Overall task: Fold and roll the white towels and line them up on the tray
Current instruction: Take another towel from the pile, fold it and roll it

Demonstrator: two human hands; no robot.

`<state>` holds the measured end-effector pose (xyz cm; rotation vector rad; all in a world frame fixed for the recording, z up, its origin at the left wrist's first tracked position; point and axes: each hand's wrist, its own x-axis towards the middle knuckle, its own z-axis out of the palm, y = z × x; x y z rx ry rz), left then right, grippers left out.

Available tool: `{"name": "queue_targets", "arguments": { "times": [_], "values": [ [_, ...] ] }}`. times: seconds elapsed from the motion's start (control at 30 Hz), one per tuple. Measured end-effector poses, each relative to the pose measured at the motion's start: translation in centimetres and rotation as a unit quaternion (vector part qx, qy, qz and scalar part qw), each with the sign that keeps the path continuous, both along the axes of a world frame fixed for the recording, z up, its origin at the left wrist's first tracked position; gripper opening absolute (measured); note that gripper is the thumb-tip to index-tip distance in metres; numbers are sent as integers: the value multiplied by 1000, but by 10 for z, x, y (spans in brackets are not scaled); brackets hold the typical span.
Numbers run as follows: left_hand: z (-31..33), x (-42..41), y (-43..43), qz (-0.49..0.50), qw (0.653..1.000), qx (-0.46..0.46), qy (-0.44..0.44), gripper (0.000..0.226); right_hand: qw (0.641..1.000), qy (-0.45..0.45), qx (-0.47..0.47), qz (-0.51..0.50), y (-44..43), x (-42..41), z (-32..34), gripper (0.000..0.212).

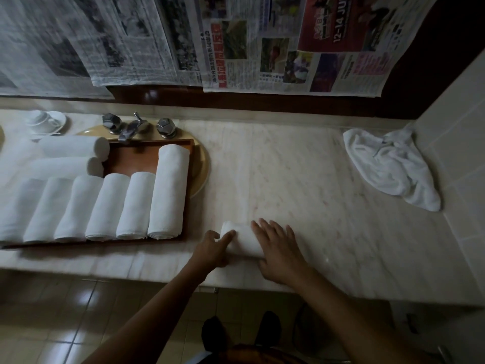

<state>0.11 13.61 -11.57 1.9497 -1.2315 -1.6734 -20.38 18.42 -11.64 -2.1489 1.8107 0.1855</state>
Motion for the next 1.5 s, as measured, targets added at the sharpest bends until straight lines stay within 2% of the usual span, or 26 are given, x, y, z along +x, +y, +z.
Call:
{"name": "queue_targets", "arguments": {
  "times": [0.13,0.23,0.37,0.43,0.5,0.57,0.6,0.67,0.77,0.83,0.97,1.03,1.1,1.17,1.33,1.5],
  "values": [
    [2,-14,-6,125,984,38,124,47,999,-15,31,6,-25,-10,3,92],
    [2,-17,-4,169,968,49,177,57,997,-61,46,8,-21,-14,5,90],
    [7,-14,8,149,974,33,165,49,992,-122,7,22,9,-10,2,90],
    [12,-12,15,128,980,-9,151,51,981,-194,7,-8,23,-9,0,93],
    [23,-7,21,107,981,-52,153,55,947,-308,43,-86,29,-12,4,93],
    [35,-1,27,81,980,-87,161,50,886,-411,83,-197,26,-16,8,89],
    [41,3,29,64,980,-106,157,44,860,-440,102,-239,20,-18,11,88],
    [53,11,32,28,977,-140,161,33,840,-451,150,-262,5,-21,16,88],
    [71,24,34,-25,968,-165,187,28,862,-413,241,-171,-10,-8,36,67],
    [80,33,34,-57,967,-198,152,26,879,-388,251,-119,-11,13,50,57],
    [84,58,28,-6,961,-270,57,18,920,-353,159,-51,-5,63,71,46],
    [84,79,25,44,958,-278,60,13,937,-332,110,-18,-3,89,83,54],
    [86,103,22,87,954,-277,77,12,961,-266,69,15,-2,114,91,83],
    [88,126,19,133,950,-265,98,14,977,-206,25,42,0,141,95,99],
    [92,185,9,164,949,-223,153,22,978,-195,-47,56,-8,198,91,93],
    [96,248,-2,180,950,-212,140,26,976,-211,-38,34,-36,229,98,91]
  ]
}}
